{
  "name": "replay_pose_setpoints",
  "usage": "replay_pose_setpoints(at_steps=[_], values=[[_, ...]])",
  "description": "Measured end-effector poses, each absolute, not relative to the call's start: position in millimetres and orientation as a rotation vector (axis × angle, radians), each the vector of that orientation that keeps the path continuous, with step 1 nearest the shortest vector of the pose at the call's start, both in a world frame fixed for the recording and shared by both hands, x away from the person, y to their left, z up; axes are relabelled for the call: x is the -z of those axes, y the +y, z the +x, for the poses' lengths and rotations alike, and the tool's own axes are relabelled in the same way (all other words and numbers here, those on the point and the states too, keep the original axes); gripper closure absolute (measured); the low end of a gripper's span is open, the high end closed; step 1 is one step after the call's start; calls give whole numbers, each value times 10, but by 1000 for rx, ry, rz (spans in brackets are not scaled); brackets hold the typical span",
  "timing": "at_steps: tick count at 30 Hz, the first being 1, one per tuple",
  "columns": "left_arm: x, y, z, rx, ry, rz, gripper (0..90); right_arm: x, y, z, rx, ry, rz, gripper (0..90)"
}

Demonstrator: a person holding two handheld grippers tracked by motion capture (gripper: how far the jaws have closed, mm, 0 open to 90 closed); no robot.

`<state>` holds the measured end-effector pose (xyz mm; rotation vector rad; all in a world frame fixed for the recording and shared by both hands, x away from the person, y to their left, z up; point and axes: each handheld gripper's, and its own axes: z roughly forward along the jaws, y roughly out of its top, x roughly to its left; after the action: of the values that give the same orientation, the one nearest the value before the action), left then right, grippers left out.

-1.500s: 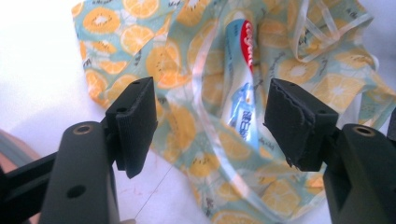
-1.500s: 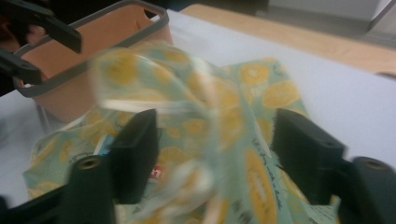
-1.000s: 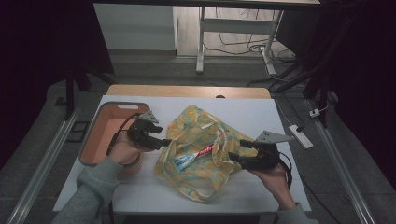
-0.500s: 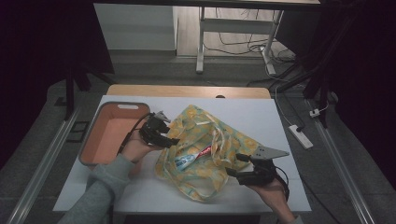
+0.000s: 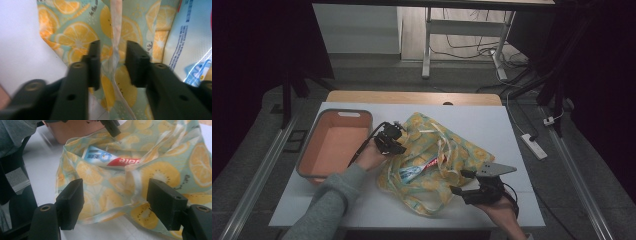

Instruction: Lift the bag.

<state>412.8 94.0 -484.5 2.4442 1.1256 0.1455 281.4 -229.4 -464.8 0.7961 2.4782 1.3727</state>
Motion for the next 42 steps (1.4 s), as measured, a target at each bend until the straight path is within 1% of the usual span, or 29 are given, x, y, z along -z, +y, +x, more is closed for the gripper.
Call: replay_pose_setpoints(at_steps=[2, 3, 6, 10, 14, 16, 18, 19, 21, 22, 23, 24, 25, 27, 35, 42], values=[[4853, 934, 4131, -117, 1115, 2456, 857, 4663, -2264, 2805, -1357, 2499, 796, 294], [4858, 930, 4129, -97, 1106, 2463, 880, 4672, -2252, 2802, -1343, 2507, 797, 294], [4857, 921, 4111, -71, 1076, 2476, 891, 4739, -2188, 2797, -1247, 2522, 817, 282], [4817, 946, 4083, -54, 1045, 2449, 893, 4810, -2172, 2814, -1144, 2493, 943, 254], [4748, 1009, 4045, -38, 1020, 2415, 894, 4898, -2153, 2845, -1144, 2494, 1035, 250], [4683, 1065, 4004, -31, 1001, 2387, 894, 4931, -2102, 2875, -1148, 2495, 1058, 263], [4616, 1118, 3959, -36, 985, 2369, 894, 4958, -2051, 2913, -1135, 2477, 1065, 315], [4585, 1146, 3938, -38, 982, 2357, 894, 4975, -2028, 2940, -1116, 2466, 1067, 366], [4535, 1201, 3903, -35, 975, 2335, 894, 5014, -2003, 2994, -1070, 2472, 1053, 569], [4514, 1229, 3890, -33, 970, 2328, 894, 5079, -2005, 3063, -1046, 2544, 1082, 722], [4496, 1255, 3876, -34, 968, 2321, 894, 5079, -2005, 3063, -1046, 2544, 1082, 722], [4480, 1281, 3861, -34, 963, 2313, 894, 5101, -2007, 3069, -1034, 2574, 1095, 798], [4463, 1309, 3846, -30, 954, 2310, 894, 5109, -2011, 3058, -1022, 2594, 1077, 855], [4424, 1366, 3810, -30, 942, 2298, 894, 5064, -2019, 3005, -1019, 2604, 1034, 882], [4235, 1605, 3644, -37, 914, 2211, 894, 4538, -2183, 2780, -1157, 2512, 889, 886], [4127, 1727, 3560, -52, 894, 2147, 894, 4235, -2339, 2789, -1245, 2404, 858, 887]])
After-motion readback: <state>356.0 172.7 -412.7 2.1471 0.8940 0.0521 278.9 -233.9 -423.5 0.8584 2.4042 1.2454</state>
